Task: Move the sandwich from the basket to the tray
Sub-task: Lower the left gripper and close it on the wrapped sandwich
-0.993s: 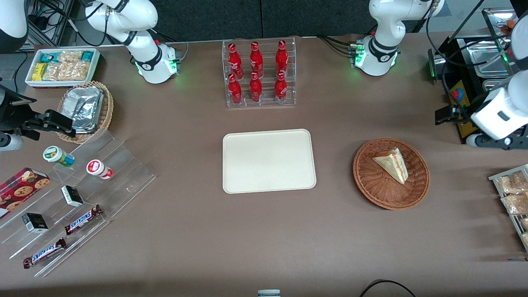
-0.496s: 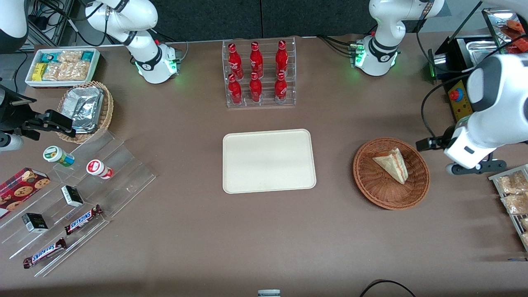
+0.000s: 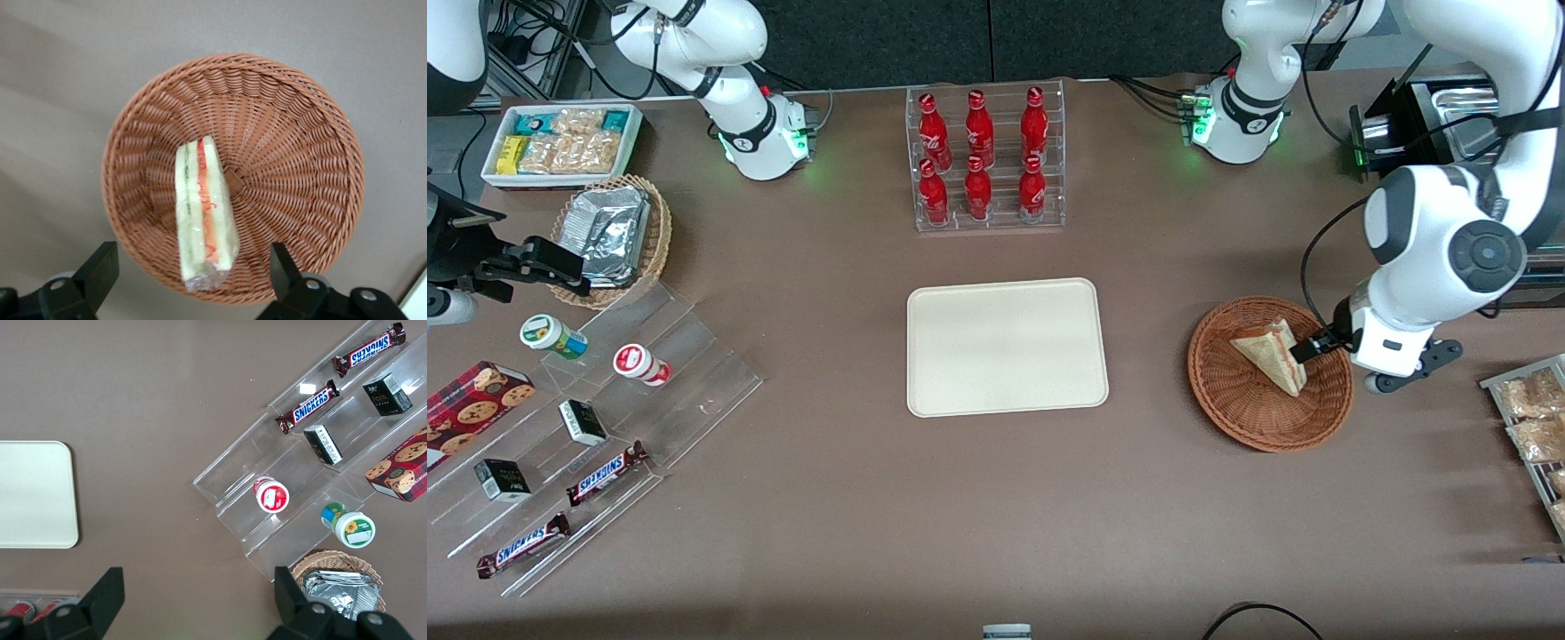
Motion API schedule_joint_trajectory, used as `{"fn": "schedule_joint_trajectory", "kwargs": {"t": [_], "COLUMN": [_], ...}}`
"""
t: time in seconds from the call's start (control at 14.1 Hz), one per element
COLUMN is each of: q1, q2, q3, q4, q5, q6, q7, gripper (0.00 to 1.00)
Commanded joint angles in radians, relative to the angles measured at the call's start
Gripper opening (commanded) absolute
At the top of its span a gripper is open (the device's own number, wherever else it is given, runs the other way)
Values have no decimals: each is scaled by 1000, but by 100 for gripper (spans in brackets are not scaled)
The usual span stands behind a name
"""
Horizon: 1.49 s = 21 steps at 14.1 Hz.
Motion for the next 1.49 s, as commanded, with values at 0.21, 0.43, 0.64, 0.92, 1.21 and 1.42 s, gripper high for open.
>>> {"fn": "schedule_joint_trajectory", "kwargs": {"t": [0.21,0.43,0.64,0.92,1.21,1.42], "q1": [-34,-34,-31,-29,-26,-23], "q2": [-37,-36,-33,-32,-8,-6], "q3": [1,1,3,4,4,7], "q4": [-150,-187,-244,-313,-334,-334], "q5": [12,14,14,12,12,11], "q6": [159,201,286,362,422,422], "q7": [-142,-165,-182,-182,-182,-183], "gripper": [100,100,100,100,99,52]}}
